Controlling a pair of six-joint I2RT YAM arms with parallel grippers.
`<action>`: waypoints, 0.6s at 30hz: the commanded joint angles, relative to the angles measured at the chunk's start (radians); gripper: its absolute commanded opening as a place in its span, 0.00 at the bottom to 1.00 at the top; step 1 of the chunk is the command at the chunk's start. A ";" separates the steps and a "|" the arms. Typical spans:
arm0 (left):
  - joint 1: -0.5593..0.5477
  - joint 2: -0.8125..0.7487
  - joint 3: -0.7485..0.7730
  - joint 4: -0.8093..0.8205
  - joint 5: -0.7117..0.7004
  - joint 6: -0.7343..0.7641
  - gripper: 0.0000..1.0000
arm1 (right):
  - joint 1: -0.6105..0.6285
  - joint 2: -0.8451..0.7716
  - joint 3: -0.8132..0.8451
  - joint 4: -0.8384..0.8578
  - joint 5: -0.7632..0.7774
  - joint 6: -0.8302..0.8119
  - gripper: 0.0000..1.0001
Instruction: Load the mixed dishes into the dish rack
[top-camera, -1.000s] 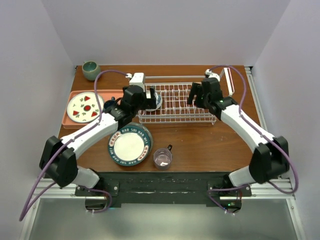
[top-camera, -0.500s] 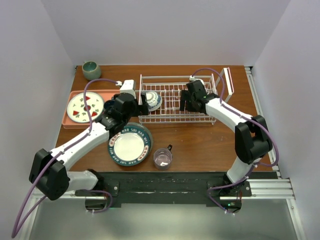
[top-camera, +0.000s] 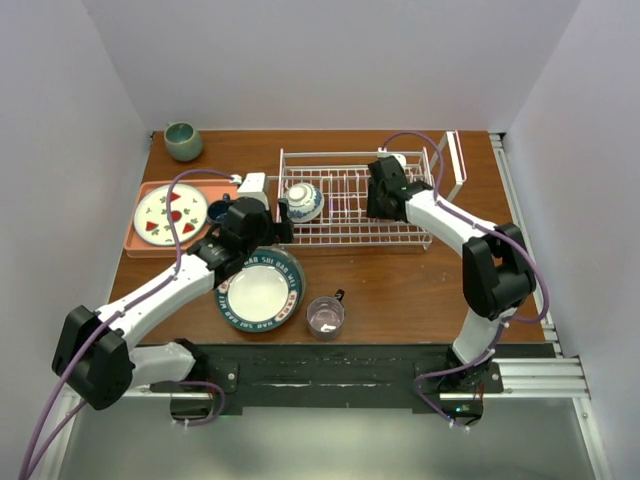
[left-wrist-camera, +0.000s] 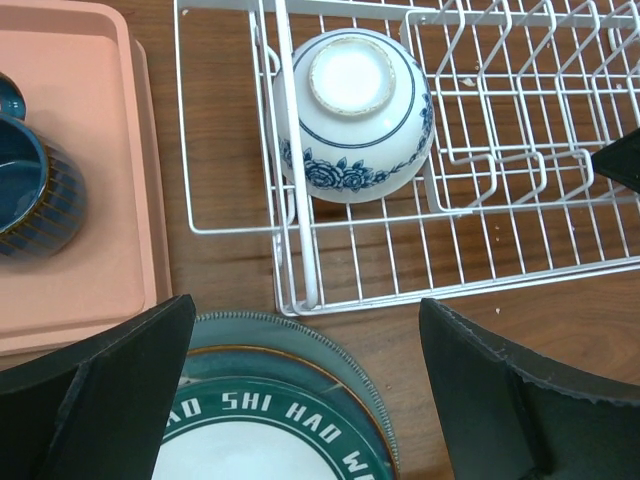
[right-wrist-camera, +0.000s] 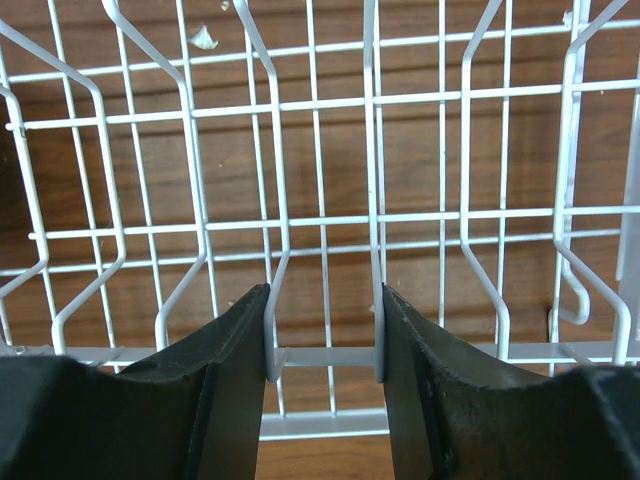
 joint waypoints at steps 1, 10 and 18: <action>0.007 -0.058 -0.026 0.004 0.002 -0.015 1.00 | 0.007 0.017 0.079 0.045 0.073 0.010 0.36; 0.007 -0.126 -0.077 -0.057 -0.041 -0.018 1.00 | 0.006 0.089 0.152 0.102 0.113 -0.021 0.36; 0.007 -0.178 -0.118 -0.086 -0.044 -0.041 1.00 | 0.006 0.129 0.185 0.155 0.165 -0.029 0.39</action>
